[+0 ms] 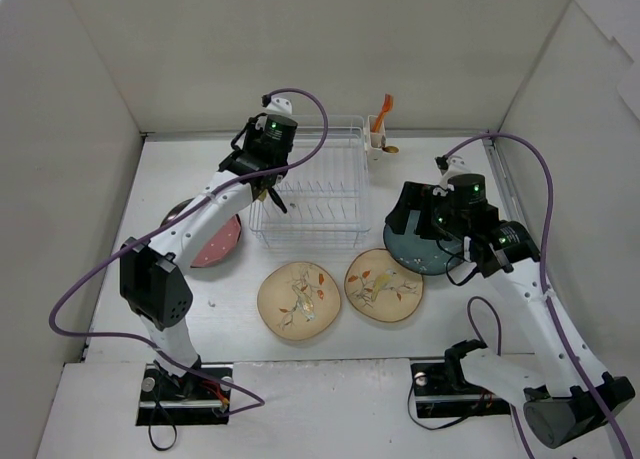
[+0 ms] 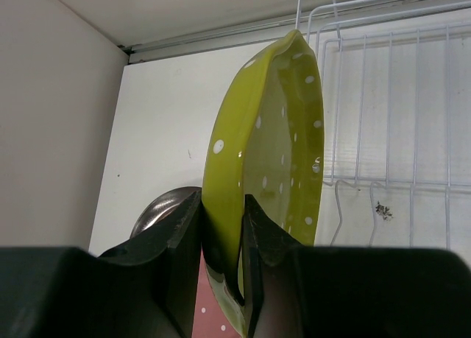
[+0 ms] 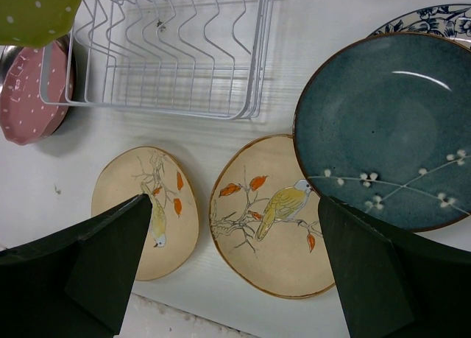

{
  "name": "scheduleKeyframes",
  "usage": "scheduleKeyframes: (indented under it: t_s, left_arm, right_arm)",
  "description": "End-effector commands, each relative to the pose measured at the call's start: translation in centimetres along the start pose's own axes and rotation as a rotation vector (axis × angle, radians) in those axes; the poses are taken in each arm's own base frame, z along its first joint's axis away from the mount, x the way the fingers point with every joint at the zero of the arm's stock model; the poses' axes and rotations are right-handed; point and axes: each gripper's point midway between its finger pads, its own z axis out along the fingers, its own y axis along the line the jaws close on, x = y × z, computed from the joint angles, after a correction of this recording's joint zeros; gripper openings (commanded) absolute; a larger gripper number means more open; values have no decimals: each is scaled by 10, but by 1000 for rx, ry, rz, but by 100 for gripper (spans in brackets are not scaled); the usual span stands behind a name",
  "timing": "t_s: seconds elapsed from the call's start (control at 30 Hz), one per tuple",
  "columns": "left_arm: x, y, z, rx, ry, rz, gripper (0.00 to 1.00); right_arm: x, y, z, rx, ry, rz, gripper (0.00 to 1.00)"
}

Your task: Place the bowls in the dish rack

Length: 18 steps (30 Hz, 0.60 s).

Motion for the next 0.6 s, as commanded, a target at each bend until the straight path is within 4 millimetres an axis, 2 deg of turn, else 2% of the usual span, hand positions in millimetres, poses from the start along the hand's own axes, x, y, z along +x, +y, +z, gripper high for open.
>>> scheduleKeyframes:
  t_s: [0.0,0.57]
  left_arm:
    - [-60,23,-22,-45,-172,-165,0]
    - [-21,-8,1,-9,-76,-122,0]
  right_arm:
    - [-6,3,-2,-21,-31,-5,94]
    - [0,1,-2,-22,-19,2,94]
